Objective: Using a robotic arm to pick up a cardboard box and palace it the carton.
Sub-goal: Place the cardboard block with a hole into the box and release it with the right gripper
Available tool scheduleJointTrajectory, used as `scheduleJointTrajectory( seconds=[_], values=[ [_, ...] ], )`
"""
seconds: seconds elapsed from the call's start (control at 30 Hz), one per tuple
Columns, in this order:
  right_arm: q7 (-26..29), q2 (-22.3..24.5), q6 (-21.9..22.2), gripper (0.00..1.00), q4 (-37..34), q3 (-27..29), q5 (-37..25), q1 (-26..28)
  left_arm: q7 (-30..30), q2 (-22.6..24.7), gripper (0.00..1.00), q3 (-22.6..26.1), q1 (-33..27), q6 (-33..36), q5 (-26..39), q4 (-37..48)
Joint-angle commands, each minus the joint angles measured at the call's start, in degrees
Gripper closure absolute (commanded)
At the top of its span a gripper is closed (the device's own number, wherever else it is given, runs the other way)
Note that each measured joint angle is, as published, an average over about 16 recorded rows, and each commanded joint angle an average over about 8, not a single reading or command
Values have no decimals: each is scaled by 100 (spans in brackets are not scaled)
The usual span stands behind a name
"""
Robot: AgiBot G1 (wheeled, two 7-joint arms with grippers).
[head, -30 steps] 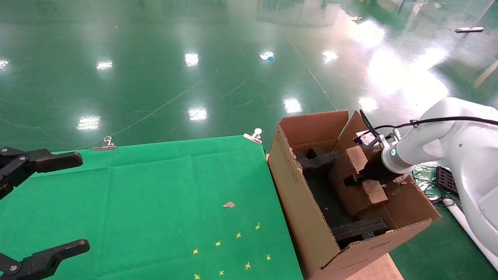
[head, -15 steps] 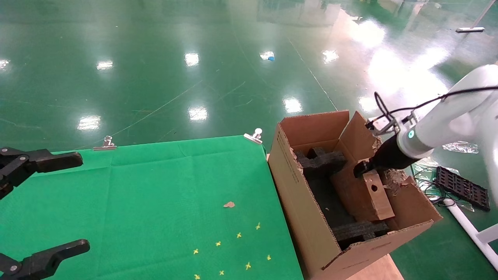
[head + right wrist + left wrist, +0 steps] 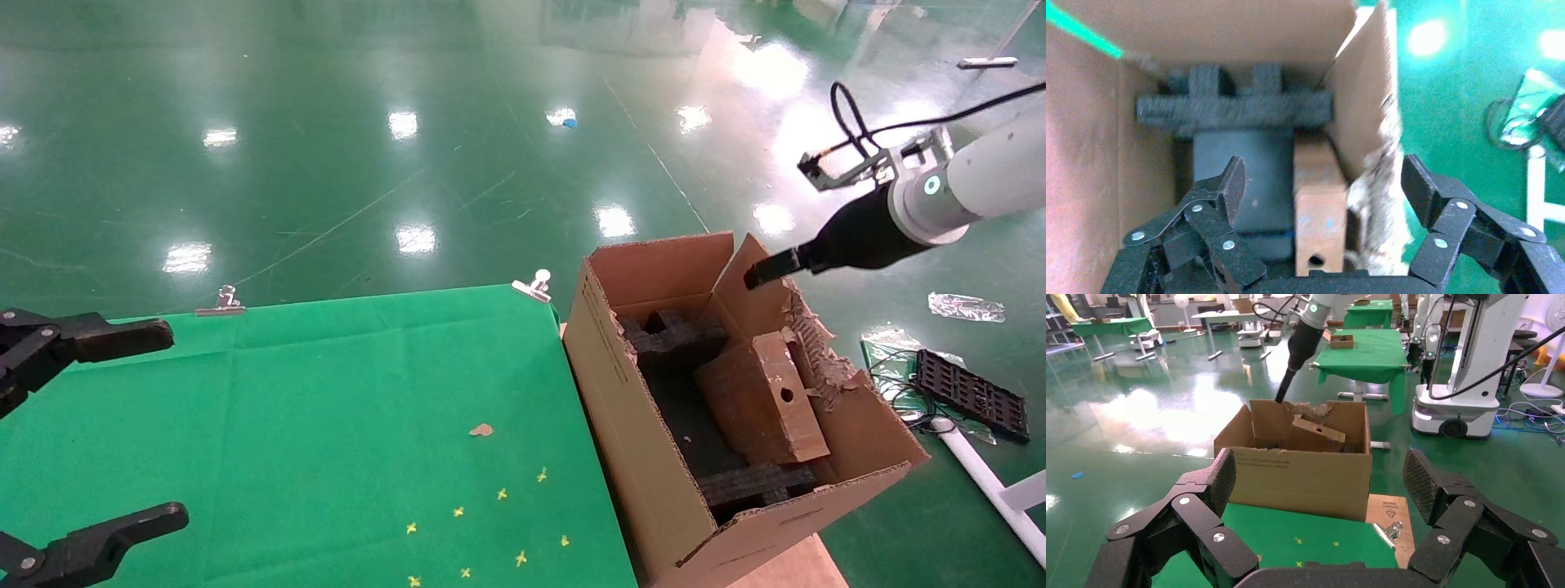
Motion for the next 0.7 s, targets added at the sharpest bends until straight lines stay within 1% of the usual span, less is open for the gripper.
scheduleJointTrajectory(
  seconds=[0.03,0.1,0.2,0.43,0.7],
  values=[
    [-63,39,-123,0,-12,29,45,15,0,0,0,1,0,0,0,0],
    [-186,84,-168,0,-25,122,186,-183,1,-1,0,1,0,-1,-1,0],
    [-333,115,-101,0,-56,246,372,-504,1,-1,0,2,0,-1,-1,0],
    [-481,20,273,0,-122,379,569,-1097,2,-2,0,4,-1,-2,-3,0],
    [-1014,-4,727,0,0,627,931,-1640,3,-3,0,7,-1,-3,-5,0]
  ],
)
